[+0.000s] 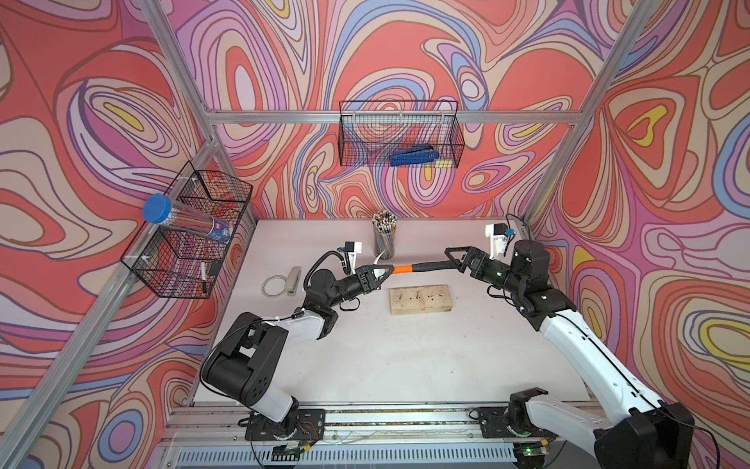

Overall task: Use a claw hammer to pull out a nail
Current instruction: Adjust the hammer.

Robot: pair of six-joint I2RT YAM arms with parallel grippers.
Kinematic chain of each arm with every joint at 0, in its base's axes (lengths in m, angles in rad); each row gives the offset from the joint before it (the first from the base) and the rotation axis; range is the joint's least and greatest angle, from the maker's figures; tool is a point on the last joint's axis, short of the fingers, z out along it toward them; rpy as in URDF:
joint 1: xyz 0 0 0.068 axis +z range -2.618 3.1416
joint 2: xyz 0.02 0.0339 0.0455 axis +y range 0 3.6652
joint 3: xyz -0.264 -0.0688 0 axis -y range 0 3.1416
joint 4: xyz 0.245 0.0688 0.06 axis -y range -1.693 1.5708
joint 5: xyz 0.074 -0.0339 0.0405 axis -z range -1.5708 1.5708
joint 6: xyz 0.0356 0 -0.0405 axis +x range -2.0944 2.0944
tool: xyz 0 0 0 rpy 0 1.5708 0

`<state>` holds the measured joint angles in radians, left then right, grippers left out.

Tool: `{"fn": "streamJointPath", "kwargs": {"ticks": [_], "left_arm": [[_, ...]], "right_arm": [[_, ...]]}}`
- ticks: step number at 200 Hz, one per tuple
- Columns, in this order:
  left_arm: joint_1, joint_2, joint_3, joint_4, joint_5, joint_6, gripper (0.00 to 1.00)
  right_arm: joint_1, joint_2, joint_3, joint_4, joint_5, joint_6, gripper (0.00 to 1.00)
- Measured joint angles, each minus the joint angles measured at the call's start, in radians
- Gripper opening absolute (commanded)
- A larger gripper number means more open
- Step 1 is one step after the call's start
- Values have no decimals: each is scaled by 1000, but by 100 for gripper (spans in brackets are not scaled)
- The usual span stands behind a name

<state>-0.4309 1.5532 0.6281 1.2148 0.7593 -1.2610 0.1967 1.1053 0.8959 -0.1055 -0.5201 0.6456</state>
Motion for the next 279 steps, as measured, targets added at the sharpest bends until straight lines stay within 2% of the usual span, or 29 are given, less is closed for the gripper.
{"fn": "streamJointPath", "kwargs": {"ticks": [24, 47, 67, 84, 89, 115, 132, 145, 157, 167, 184, 224, 237, 251, 266, 279], "left_arm": [[0, -24, 0, -2, 3, -14, 0], [0, -48, 0, -3, 16, -35, 0], [0, -56, 1, -2, 30, -59, 0], [0, -56, 1, -3, 37, -77, 0], [1, -56, 1, -2, 37, -83, 0], [11, -56, 14, 10, 42, -105, 0], [14, -57, 15, 10, 42, -113, 0], [14, -57, 18, 9, 45, -118, 0], [15, -57, 24, 10, 48, -126, 0], [17, -57, 31, 9, 53, -132, 0], [17, -57, 40, 10, 59, -141, 0], [23, -46, 50, 27, 80, -174, 0], [23, -43, 50, 29, 83, -181, 0], [24, -39, 51, 31, 87, -185, 0], [24, -34, 55, 32, 91, -190, 0], [22, -33, 65, 29, 95, -190, 0]], "right_arm": [[0, 8, -55, 87, -44, 45, 98], [-1, 23, -89, 189, -110, 101, 89], [-1, 44, -105, 322, -183, 173, 76], [-1, 63, -115, 430, -238, 232, 52], [-3, 68, -119, 460, -247, 257, 47], [-15, 100, -123, 563, -292, 319, 48], [-17, 108, -123, 594, -312, 338, 49], [-19, 111, -123, 611, -329, 345, 42], [-24, 119, -123, 629, -344, 357, 41], [-26, 128, -123, 645, -359, 362, 32], [-25, 139, -123, 642, -392, 359, 25], [-26, 130, -106, 632, -441, 388, 0], [-26, 127, -104, 619, -440, 384, 1], [-26, 124, -103, 609, -439, 382, 19], [-26, 122, -102, 602, -434, 367, 31], [-24, 123, -102, 575, -434, 344, 49]]}}
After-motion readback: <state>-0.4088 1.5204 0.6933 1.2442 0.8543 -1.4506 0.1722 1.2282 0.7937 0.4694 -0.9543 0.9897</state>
